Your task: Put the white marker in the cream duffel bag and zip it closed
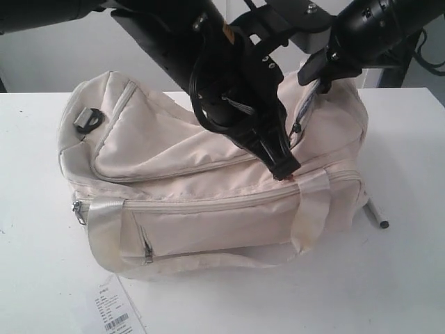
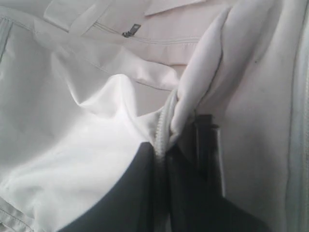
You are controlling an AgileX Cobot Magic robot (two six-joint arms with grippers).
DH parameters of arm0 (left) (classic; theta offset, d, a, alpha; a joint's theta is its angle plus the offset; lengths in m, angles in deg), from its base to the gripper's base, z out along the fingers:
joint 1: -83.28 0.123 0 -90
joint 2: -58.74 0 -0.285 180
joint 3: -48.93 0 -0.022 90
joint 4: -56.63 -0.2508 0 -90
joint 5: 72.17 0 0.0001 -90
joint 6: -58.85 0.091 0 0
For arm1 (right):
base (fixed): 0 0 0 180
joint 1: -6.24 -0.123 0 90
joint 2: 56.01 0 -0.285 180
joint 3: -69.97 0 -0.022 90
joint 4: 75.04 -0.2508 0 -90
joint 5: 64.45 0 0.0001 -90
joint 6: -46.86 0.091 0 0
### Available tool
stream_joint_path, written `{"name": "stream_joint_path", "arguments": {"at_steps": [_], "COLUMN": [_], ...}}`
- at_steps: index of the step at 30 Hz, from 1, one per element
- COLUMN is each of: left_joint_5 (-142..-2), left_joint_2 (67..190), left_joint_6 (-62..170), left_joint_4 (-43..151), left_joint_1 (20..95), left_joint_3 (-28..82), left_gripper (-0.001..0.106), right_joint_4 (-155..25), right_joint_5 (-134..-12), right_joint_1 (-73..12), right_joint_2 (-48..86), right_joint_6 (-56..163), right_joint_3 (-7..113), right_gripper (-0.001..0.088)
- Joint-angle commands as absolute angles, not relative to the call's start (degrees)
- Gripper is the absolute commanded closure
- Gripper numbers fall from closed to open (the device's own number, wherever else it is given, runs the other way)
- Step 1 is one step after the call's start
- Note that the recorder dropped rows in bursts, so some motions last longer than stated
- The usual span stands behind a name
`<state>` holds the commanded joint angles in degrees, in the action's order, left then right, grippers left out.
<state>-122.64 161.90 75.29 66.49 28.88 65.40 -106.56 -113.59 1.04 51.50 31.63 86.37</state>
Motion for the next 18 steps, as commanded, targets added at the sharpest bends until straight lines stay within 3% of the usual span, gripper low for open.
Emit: {"name": "stream_joint_path", "arguments": {"at_steps": [4,12,15,18], "left_joint_5": [-122.64,-123.18,-123.18,-123.18], "left_joint_2": [161.90,164.50,164.55,163.93], "left_joint_6": [75.29,73.70,73.70,73.61], "left_joint_4": [66.38,58.14,55.45,54.15], "left_joint_1": [28.88,28.88,28.88,28.88], "left_joint_3": [65.40,65.40,65.40,65.40], "left_gripper": [0.105,0.105,0.105,0.105], "right_joint_4": [-106.42,-104.48,-97.37,-92.72], "right_joint_5": [-115.62,-116.68,-118.16,-121.62], "right_joint_1": [0.23,-0.45,-0.09,0.00], "right_joint_2": [53.26,53.39,50.73,47.70], "right_joint_6": [31.47,32.34,36.34,39.84], "right_joint_3": [86.37,86.37,86.72,86.13], "right_gripper": [0.0827,0.0448,0.0385,0.0381]}}
